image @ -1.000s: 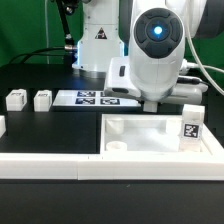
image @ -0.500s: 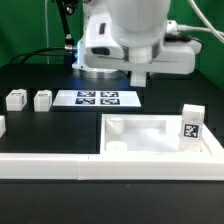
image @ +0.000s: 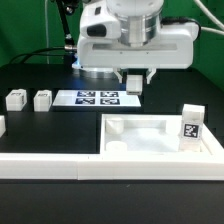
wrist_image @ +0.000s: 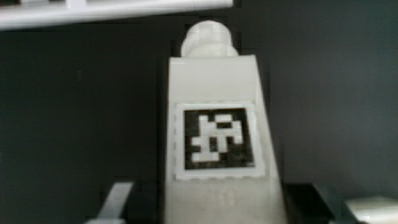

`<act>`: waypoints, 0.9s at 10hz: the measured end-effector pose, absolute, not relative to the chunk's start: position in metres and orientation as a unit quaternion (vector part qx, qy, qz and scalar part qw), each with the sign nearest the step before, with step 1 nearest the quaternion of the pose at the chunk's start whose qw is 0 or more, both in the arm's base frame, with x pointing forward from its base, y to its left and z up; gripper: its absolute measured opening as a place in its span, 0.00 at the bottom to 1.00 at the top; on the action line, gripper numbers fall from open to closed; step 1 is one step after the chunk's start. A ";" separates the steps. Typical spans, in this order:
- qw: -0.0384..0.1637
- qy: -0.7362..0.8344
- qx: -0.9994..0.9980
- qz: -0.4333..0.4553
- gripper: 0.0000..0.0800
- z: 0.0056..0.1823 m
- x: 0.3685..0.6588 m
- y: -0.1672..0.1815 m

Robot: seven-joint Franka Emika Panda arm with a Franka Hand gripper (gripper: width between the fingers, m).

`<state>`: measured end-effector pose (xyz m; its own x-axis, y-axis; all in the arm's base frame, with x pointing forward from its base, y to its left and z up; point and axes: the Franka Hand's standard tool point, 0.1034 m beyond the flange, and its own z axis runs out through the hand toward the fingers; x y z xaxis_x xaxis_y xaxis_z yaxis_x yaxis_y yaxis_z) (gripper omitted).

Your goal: Assemble square table

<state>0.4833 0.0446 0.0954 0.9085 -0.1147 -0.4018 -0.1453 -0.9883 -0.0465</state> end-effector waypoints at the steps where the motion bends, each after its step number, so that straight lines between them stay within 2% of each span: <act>1: 0.039 0.069 -0.989 0.127 0.36 0.114 0.522 0.042; 2: 0.040 0.070 -0.995 0.062 0.36 0.130 0.546 0.040; 4: 0.035 0.070 -0.997 0.001 0.36 0.123 0.540 0.039; 8: 0.016 0.064 -0.985 -0.156 0.36 0.125 0.555 0.037; 9: 0.013 0.065 -0.977 -0.202 0.36 0.139 0.576 0.033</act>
Offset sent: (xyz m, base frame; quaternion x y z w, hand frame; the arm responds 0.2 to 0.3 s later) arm 0.0000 0.0000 0.0000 0.0000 0.1296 0.0000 0.9916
